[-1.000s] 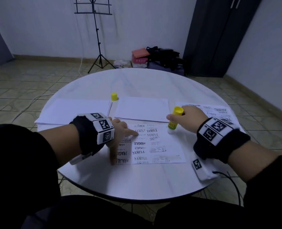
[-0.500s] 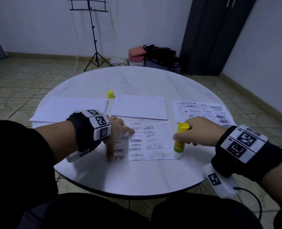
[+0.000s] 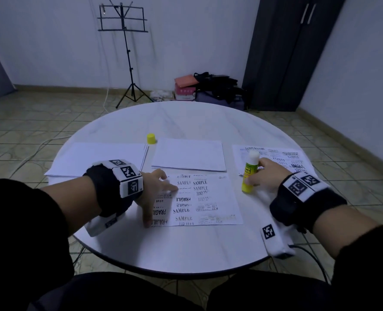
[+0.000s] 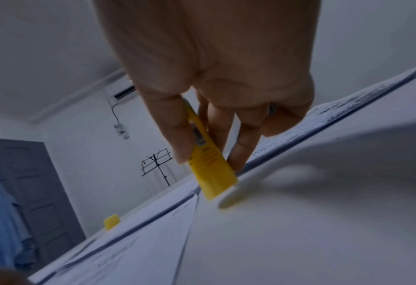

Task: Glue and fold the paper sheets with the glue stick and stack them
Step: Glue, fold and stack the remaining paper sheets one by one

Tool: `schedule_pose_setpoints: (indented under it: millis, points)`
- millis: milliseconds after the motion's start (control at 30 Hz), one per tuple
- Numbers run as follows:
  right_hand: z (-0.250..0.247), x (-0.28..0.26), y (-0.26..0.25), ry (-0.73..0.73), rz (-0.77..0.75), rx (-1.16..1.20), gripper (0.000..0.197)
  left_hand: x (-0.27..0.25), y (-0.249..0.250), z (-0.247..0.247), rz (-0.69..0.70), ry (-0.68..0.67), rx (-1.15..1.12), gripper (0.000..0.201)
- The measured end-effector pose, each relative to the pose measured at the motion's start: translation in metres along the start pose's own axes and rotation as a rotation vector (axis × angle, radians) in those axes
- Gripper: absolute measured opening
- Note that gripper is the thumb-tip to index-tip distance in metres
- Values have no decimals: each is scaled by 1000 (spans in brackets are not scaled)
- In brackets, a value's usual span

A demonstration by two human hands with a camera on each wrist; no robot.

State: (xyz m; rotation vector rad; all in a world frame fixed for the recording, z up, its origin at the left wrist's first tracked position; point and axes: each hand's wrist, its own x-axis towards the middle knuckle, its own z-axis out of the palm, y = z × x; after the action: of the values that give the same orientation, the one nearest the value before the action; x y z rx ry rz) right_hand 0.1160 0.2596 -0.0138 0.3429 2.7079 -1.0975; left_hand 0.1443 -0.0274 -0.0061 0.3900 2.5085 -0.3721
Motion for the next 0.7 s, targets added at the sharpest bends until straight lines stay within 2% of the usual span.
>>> schedule_pose_setpoints:
  millis: [100, 300, 400, 433, 567, 700]
  points:
    - [5, 7, 0, 8, 57, -63, 52, 0, -1, 0, 11, -14, -23, 114]
    - [8, 2, -2, -1, 129, -119, 53, 1, -4, 5, 45, 11, -58, 106]
    - [4, -20, -11, -78, 176, -340, 27, 1, -9, 8, 43, 49, -92, 107]
    - [5, -30, -17, -128, 169, -432, 24, 0, -12, 9, 46, 63, -119, 107]
    - [30, -67, -58, -336, -21, -682, 34, -5, -32, 9, 6, 147, -246, 96]
    - [69, -74, -117, -401, -264, -685, 34, -2, -72, 10, -119, 173, -298, 87]
